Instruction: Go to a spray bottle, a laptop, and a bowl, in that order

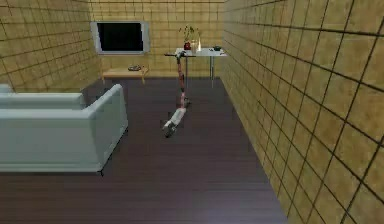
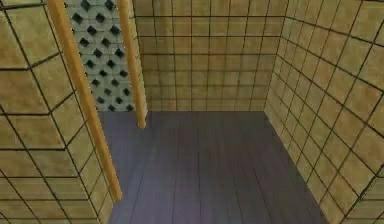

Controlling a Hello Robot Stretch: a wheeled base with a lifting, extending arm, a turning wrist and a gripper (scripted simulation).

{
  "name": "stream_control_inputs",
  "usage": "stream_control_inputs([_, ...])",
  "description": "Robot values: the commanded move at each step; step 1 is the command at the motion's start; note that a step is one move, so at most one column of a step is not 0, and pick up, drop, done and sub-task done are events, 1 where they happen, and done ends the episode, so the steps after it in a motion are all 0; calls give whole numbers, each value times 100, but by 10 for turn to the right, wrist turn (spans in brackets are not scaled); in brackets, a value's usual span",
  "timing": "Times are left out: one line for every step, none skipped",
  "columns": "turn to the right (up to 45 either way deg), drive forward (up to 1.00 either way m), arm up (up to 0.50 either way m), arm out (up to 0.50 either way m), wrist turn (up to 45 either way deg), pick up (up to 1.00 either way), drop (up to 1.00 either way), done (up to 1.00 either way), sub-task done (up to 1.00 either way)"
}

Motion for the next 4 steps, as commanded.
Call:
stream_control_inputs([450, 0, 0, 0, 0, 0, 0, 0, 0])
stream_control_inputs([450, 0, 0, 0, 0, 0, 0, 0, 0])
stream_control_inputs([180, 0, 0, 0, 0, 0, 0, 0, 0])
stream_control_inputs([0, 45, 0, 0, 0, 0, 0, 0, 0])
